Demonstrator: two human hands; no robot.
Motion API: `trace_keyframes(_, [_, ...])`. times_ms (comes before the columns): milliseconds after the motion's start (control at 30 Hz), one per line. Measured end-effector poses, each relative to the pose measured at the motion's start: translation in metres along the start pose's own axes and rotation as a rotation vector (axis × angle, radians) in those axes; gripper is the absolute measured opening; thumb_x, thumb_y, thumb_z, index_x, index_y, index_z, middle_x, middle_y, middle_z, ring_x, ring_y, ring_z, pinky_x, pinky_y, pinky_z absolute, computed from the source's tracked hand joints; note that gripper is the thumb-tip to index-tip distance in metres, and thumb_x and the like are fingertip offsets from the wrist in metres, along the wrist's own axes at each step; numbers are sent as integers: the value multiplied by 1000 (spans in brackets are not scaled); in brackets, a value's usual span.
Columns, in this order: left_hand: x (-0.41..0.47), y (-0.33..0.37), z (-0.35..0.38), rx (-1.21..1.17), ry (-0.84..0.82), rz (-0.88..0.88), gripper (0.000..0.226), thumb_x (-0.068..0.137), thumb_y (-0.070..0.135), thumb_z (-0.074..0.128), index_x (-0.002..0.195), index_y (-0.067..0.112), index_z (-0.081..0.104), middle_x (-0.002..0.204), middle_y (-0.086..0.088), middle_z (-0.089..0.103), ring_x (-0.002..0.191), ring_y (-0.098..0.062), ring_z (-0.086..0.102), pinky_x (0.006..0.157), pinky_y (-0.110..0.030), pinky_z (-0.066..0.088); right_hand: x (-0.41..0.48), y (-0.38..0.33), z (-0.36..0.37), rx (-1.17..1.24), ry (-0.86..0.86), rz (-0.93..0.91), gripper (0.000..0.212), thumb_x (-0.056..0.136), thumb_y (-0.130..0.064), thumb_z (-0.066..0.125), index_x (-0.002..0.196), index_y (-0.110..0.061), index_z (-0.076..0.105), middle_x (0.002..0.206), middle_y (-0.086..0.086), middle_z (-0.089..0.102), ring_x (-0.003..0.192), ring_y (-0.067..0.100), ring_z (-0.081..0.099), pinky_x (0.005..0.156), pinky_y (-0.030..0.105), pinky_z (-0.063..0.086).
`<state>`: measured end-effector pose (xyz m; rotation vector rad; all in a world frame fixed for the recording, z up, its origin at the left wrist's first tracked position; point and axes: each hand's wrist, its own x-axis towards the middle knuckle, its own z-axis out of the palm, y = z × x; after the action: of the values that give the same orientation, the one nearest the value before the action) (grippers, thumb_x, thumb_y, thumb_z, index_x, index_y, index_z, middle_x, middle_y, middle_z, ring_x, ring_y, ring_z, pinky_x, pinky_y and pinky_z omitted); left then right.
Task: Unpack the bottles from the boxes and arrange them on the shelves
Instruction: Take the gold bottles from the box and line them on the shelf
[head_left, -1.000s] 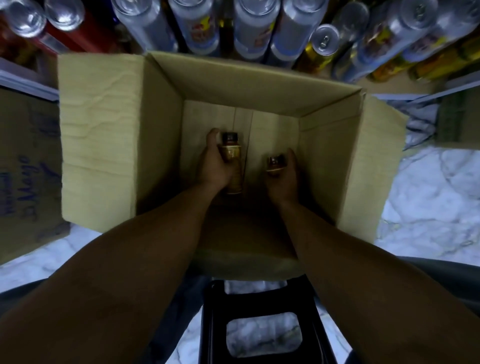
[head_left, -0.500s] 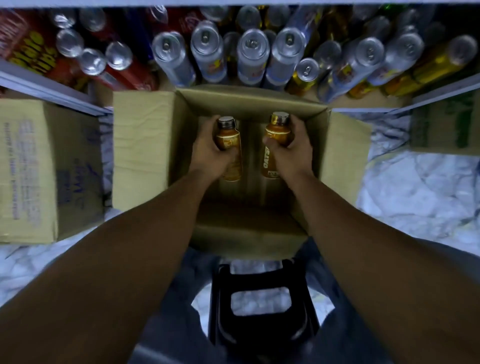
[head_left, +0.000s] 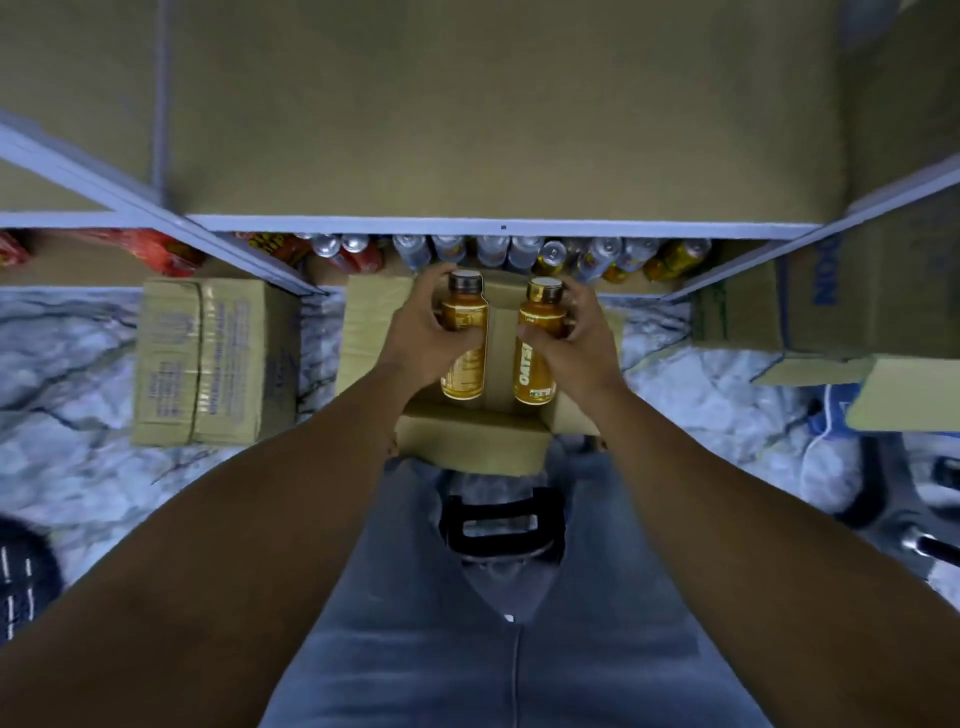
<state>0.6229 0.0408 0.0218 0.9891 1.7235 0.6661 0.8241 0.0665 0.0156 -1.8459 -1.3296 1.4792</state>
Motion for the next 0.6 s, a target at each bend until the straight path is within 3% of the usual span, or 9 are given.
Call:
trace_keyframes(133, [-35,74,-31,-1,-10,77,76,72,16,83,134,38,47,109,16,68,103,-12,67,92,-41,57,-40,-75,-33,6,-3,-74,73,82,-23,83,142,-35,44,110,-32,56,104,-1,62,100,37,54])
trace_keyframes(267, [-63,145,-58,-3,-27,161,75,75,9,82,132,39,44,101,12,67,92,-9,66,82,-31,54,-70,-143,-64,17,0,-176,69,82,-23,83,136,-36,44,114,-20,61,105,1,61,98,41,55])
trace_keyframes(400, [-90,212,-82,5,-12,265,78,73,17,84,135,42,44,114,5,65,102,-16,65,86,-33,55,-94,-205,-95,16,35,-280,70,79,-27,85,134,-40,44,113,-21,61,109,7,61,98,43,54])
trace_keyframes(500, [-108,259,-99,-2,-9,346,77,76,10,83,135,40,45,113,9,65,99,-3,65,77,-16,53,-108,-246,-119,46,59,-356,70,78,-27,86,134,-41,46,115,-21,61,106,3,62,95,37,55])
trace_keyframes(600, [-125,300,-110,-16,-15,427,77,77,9,84,135,43,46,116,9,66,104,-4,65,80,-18,55,-123,-280,-143,77,57,-422,70,79,-28,86,135,-42,47,117,-24,60,110,-1,59,92,28,54])
